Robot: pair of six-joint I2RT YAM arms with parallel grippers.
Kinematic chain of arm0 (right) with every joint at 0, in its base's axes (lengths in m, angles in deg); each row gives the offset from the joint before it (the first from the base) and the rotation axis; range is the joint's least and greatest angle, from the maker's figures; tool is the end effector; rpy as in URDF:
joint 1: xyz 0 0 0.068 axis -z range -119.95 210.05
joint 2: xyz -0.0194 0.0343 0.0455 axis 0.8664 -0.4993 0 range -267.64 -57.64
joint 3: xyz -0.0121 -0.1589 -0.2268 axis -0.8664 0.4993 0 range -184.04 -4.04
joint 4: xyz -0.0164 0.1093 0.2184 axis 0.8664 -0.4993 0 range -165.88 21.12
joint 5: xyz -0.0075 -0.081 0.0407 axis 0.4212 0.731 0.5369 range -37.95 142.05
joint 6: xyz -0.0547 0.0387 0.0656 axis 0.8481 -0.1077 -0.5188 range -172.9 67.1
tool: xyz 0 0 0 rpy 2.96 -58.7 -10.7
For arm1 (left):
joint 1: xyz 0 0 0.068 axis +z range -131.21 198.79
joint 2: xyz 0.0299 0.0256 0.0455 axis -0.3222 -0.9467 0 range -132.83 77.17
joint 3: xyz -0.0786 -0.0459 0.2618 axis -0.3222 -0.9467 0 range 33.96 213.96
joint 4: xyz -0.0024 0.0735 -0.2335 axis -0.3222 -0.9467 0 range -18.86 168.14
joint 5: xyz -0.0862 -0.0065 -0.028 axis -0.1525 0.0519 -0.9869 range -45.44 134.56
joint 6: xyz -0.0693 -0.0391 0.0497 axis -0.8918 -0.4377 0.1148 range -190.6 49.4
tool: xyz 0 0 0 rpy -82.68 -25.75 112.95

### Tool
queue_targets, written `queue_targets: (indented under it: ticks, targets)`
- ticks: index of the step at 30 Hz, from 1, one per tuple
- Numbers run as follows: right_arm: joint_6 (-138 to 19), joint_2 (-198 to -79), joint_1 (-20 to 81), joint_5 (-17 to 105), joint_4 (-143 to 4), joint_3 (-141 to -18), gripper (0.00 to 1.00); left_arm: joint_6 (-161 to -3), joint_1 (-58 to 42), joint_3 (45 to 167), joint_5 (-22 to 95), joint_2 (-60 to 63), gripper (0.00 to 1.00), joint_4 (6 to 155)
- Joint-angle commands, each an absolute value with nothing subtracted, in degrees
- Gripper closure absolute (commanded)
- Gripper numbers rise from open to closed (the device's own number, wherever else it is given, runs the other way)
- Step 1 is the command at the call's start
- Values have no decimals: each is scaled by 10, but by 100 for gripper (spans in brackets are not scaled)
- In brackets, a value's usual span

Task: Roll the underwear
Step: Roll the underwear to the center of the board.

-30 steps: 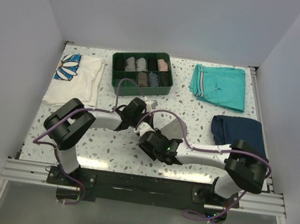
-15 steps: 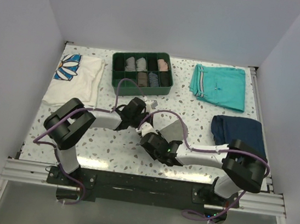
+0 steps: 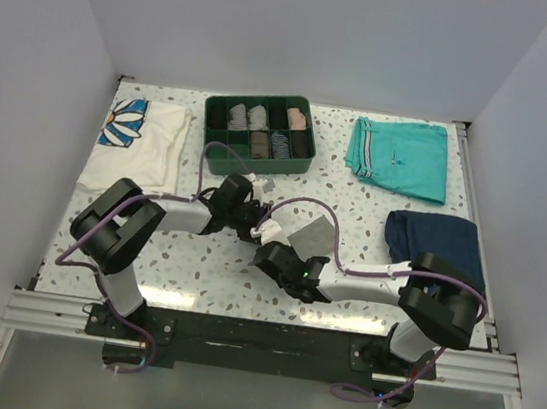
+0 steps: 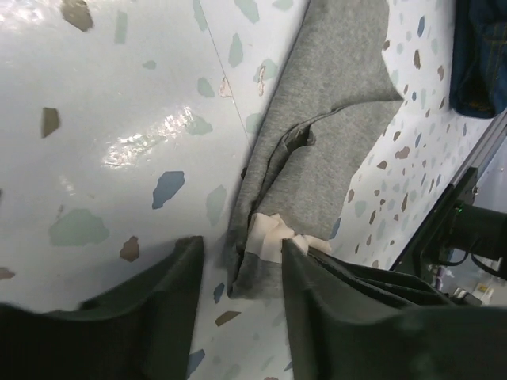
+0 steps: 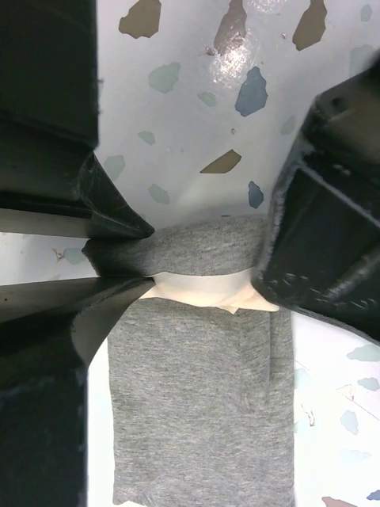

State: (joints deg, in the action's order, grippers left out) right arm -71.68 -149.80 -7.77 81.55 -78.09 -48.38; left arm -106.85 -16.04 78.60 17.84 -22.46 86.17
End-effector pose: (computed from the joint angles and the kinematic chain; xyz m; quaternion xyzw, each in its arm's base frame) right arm 0.1547 0.2690 0.1299 -0.3190 0.8737 0.0105 0.3670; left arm 0.2626 -0.2291 0.1172 0.0736 0.9061 -0.3824 0.1655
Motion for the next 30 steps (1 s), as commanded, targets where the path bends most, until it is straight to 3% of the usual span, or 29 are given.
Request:
queue_targets:
  ticks: [1, 3, 6, 17, 22, 30]
  targets:
    - [-766, -1529, -75, 749, -812, -445, 80, -1053, -123, 776, 199, -169, 41, 856]
    - [-768, -1521, -75, 733, -797, -437, 81, -1055, -107, 780, 206, -143, 31, 846]
    - [-772, -1507, -75, 709, -767, -425, 82, -1050, -89, 786, 225, -112, 27, 821]
    - [-784, -1446, -56, 585, -665, -412, 82, -1049, -40, 716, 307, 19, 23, 737]
    - [-787, -1450, -10, 437, -601, -411, 82, -1055, -33, 687, 327, 86, 23, 709]
    - [-839, -1409, 54, 350, -523, -346, 82, -1062, -32, 646, 302, 151, 22, 706]
